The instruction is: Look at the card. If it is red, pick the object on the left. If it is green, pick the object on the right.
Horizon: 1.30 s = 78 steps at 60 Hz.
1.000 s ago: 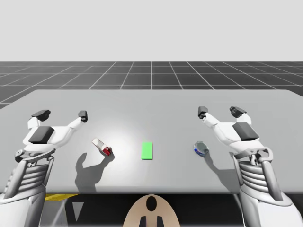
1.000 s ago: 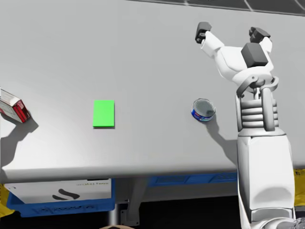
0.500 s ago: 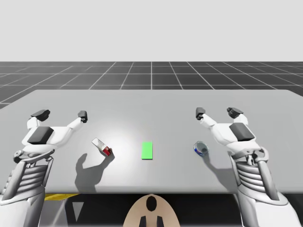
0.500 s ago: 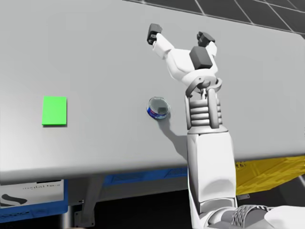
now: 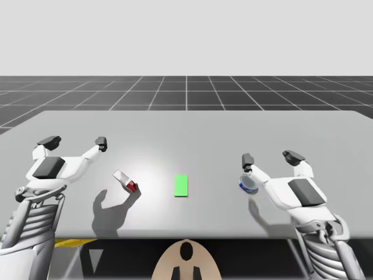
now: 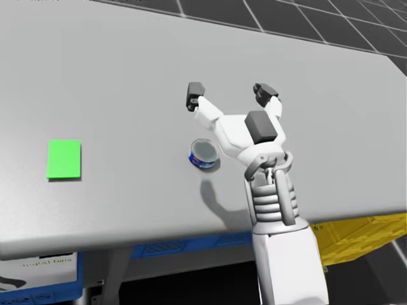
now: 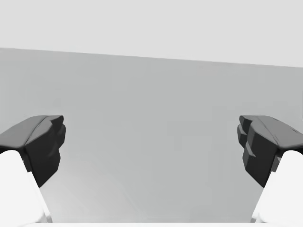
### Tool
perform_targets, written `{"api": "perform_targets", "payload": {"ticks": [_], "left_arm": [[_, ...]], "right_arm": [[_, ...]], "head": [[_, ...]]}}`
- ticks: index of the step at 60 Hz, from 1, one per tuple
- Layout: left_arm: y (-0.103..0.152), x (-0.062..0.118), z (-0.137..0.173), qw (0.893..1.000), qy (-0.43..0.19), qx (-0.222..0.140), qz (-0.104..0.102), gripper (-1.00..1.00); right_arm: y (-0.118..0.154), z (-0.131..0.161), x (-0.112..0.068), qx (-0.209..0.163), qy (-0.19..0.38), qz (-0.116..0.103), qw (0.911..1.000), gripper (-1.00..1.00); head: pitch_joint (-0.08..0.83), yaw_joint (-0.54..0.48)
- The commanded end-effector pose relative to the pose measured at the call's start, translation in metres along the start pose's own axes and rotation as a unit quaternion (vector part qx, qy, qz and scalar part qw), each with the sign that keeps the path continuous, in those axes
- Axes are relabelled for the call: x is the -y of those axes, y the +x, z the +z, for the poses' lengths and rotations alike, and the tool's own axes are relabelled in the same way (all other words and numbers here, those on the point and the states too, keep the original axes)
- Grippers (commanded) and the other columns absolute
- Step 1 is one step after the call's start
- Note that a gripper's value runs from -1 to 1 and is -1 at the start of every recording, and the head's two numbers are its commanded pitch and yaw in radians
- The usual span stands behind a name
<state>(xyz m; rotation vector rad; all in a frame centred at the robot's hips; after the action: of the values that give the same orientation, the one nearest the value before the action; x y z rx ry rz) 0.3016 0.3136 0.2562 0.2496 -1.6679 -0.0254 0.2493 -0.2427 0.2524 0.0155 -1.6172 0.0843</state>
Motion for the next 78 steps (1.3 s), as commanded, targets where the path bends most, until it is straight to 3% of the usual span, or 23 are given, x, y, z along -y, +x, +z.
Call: {"api": "perform_targets", "payload": {"ticks": [1,11,28,43,50,53,65,68,69,70,74,78], "left_arm": [[-0.001,0.0,0.0,1.0,0.0,-0.002,0.001,-1.0],[-0.002,0.001,-0.001,1.0,0.0,-0.005,-0.001,-1.0],[-0.003,0.001,-0.001,1.0,-0.001,-0.005,-0.001,-1.0],[-0.003,0.0,-0.001,1.0,0.0,-0.004,0.0,-1.0],[-0.003,0.0,-0.001,1.0,-0.001,-0.004,-0.001,-1.0],[-0.003,0.0,-0.001,1.0,0.0,-0.003,0.0,-1.0],[-0.003,0.0,-0.001,1.0,-0.001,-0.004,0.0,-1.0],[-0.002,0.0,-0.001,1.0,-0.001,-0.004,0.001,-1.0],[-0.003,0.0,-0.001,1.0,-0.001,-0.004,0.001,-1.0],[-0.003,0.0,-0.001,1.0,-0.001,-0.004,0.001,-1.0],[-0.003,0.0,-0.001,1.0,-0.002,-0.004,0.001,-1.0],[-0.003,0.0,-0.001,1.0,-0.002,-0.004,0.001,-1.0]], "right_arm": [[-0.034,0.034,-0.01,-0.026,0.011,-0.022,0.9994,-1.0],[-0.074,0.046,-0.01,-0.064,0.018,-0.005,0.9978,-1.0],[-0.118,0.036,0.003,-0.128,0.013,-0.034,0.9911,-1.0],[-0.132,0.01,0.01,-0.178,0.016,-0.054,0.9824,-1.0],[-0.134,-0.002,0.011,-0.185,0.015,-0.054,0.9812,-1.0],[-0.135,-0.007,0.012,-0.182,0.01,-0.044,0.9823,-1.0],[-0.138,-0.015,0.013,-0.198,0.023,-0.051,0.9786,-1.0],[-0.137,-0.013,0.014,-0.202,0.019,-0.061,0.9773,-0.52],[-0.137,-0.013,0.015,-0.203,0.019,-0.063,0.977,-0.18],[-0.137,-0.012,0.015,-0.204,0.018,-0.064,0.9767,0.68],[-0.136,-0.01,0.016,-0.205,0.018,-0.068,0.9762,0.95],[-0.137,-0.007,0.017,-0.207,0.02,-0.068,0.9757,0.97]], "head": [[0.738,-0.39],[0.737,-0.39],[0.741,-0.39],[0.739,-0.38],[0.74,-0.38],[0.74,-0.38],[0.739,-0.38],[0.739,-0.38],[0.739,-0.38],[0.739,-0.38],[0.736,-0.38],[0.727,-0.39]]}}
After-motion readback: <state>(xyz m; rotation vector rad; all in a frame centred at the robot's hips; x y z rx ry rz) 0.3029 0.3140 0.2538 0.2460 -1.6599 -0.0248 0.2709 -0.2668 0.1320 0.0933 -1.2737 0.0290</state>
